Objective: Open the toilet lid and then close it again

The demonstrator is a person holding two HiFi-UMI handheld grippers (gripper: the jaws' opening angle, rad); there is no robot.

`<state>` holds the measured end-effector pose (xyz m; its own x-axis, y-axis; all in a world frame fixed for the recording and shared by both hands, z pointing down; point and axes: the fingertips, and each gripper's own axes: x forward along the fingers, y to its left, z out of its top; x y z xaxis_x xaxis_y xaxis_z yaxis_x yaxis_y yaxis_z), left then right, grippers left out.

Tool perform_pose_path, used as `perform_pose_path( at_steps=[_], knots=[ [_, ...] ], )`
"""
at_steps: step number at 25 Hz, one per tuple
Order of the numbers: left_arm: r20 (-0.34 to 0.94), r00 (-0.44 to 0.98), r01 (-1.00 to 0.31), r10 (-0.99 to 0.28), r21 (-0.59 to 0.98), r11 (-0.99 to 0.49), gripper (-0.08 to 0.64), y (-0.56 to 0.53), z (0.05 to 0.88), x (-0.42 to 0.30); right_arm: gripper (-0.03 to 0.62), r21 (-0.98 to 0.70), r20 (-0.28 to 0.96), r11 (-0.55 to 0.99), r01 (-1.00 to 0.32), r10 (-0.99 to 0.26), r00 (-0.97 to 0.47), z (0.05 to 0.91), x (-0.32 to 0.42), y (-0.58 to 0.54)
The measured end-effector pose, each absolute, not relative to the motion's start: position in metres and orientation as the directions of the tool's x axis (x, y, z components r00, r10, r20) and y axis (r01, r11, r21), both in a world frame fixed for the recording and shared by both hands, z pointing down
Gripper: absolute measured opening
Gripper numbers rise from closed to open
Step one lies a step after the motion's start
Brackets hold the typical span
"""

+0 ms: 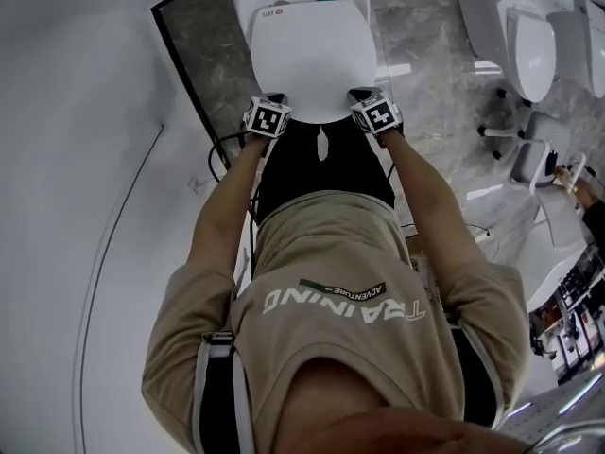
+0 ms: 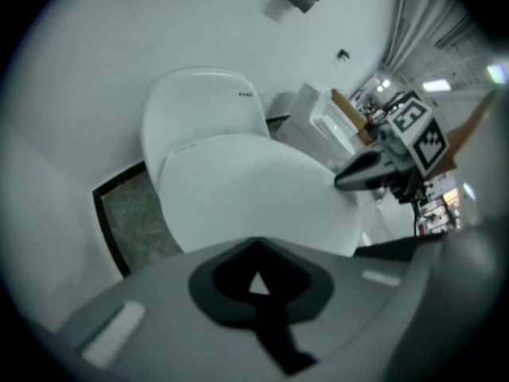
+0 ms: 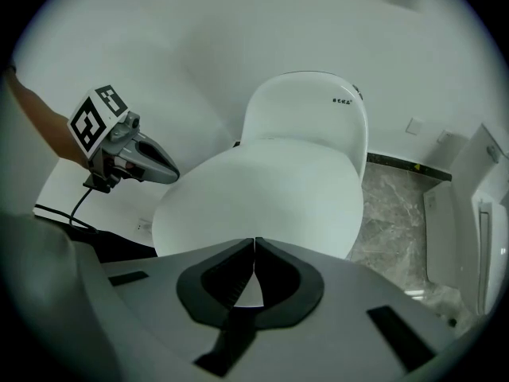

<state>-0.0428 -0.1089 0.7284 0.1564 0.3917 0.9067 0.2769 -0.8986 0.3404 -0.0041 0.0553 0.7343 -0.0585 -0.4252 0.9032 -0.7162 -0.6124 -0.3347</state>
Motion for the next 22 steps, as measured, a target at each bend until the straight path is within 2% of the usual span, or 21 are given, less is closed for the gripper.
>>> perform_pose_path(
  at_steps=[7, 12, 22],
  knots=[
    [0.914, 0.106, 0.283, 0.392, 0.35, -0.893, 0.005, -0.107, 0.757, -0.054, 0.015, -0.397, 0.869, -0.568, -0.721, -0.485, -0.097, 0.756, -0.012, 0.057],
    [0.915, 0.099, 0.271, 0.392, 0.354, -0.895, 0.005, -0.112, 0.781, -0.06, 0.015, -0.443, 0.862, -0.549, -0.709, -0.478, -0.17, 0.772, -0.022, 0.061],
    [0.926, 0.034, 0.239, 0.375, 0.357, -0.903, 0.005, -0.111, 0.812, -0.074, 0.015, -0.463, 0.863, -0.558, -0.689, -0.463, -0.205, 0.806, -0.034, 0.066]
  ],
)
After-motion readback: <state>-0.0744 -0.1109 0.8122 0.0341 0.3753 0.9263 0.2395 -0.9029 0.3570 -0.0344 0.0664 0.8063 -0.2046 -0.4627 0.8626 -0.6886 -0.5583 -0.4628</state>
